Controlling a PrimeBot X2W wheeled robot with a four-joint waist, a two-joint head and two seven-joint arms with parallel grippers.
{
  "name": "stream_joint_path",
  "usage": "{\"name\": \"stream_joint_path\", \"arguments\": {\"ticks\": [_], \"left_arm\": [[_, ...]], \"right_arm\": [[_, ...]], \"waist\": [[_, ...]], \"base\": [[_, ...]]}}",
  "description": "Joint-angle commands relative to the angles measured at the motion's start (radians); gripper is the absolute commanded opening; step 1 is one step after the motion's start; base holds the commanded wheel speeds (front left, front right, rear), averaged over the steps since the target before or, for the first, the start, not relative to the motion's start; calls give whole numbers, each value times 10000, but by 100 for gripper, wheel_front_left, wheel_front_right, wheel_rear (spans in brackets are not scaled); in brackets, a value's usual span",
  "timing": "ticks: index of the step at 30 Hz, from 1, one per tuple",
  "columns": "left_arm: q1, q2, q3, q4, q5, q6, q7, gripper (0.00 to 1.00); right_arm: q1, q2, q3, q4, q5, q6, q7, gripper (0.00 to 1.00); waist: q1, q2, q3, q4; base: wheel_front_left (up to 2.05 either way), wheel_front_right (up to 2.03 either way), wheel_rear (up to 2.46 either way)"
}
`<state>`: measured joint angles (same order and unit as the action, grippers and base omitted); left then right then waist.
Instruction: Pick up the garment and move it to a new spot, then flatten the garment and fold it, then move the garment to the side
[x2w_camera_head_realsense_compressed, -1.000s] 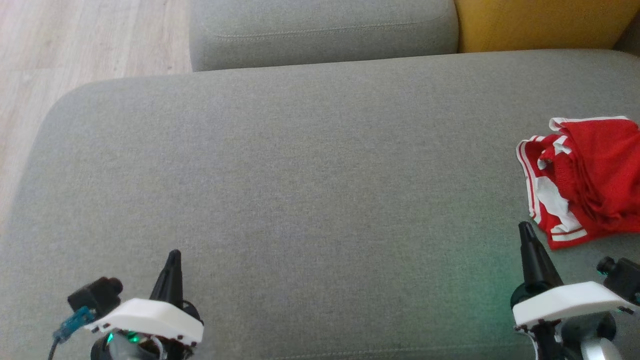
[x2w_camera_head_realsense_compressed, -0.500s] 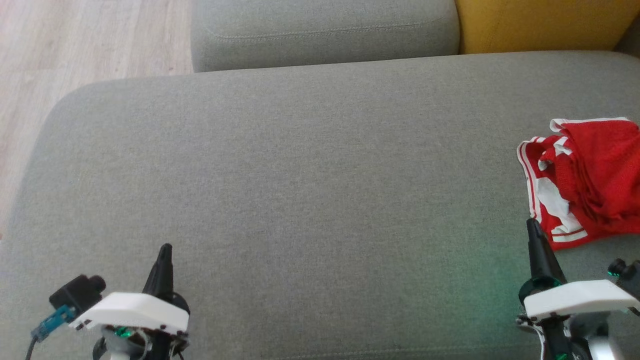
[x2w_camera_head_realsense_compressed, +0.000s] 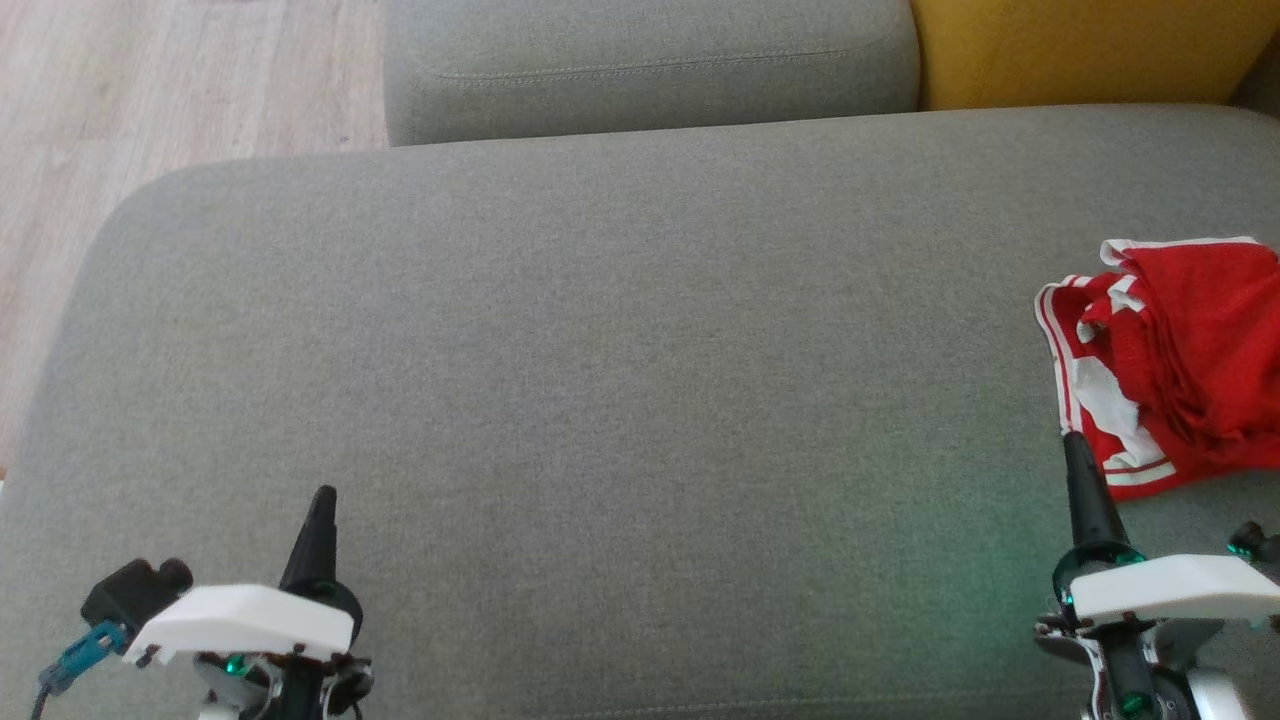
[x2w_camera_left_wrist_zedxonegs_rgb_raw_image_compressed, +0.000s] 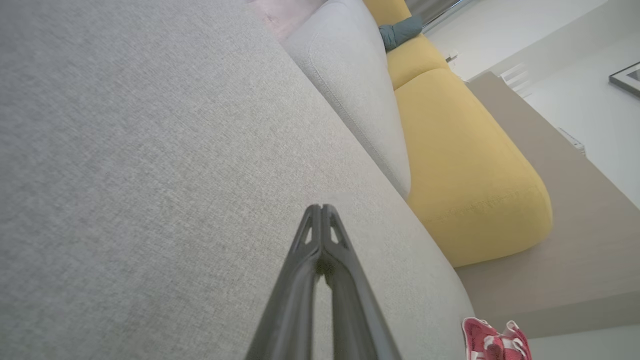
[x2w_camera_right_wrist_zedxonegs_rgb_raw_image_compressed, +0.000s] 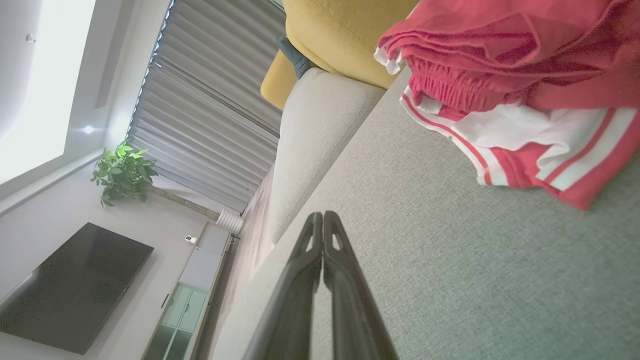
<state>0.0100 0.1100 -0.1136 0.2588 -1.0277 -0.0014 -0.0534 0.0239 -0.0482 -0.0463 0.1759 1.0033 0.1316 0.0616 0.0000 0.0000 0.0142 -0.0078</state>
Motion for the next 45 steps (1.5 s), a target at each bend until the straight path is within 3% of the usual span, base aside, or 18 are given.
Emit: {"name": "stream_joint_path", "arguments": {"ticks": [1, 45], "left_arm": [[-638, 22, 379, -283, -335, -139, 57, 0], [-1087, -377, 1822, -163, -5165, -1125, 1290, 0]], "right_arm": [[-586, -217, 40, -245, 377, -6, 25, 0], [-1190, -223, -331, 540, 5432, -9, 251, 0]], "waist": [[0, 0, -4, 3], [0, 0, -95, 67]], "base": [[0, 0, 0], [0, 0, 0]]}}
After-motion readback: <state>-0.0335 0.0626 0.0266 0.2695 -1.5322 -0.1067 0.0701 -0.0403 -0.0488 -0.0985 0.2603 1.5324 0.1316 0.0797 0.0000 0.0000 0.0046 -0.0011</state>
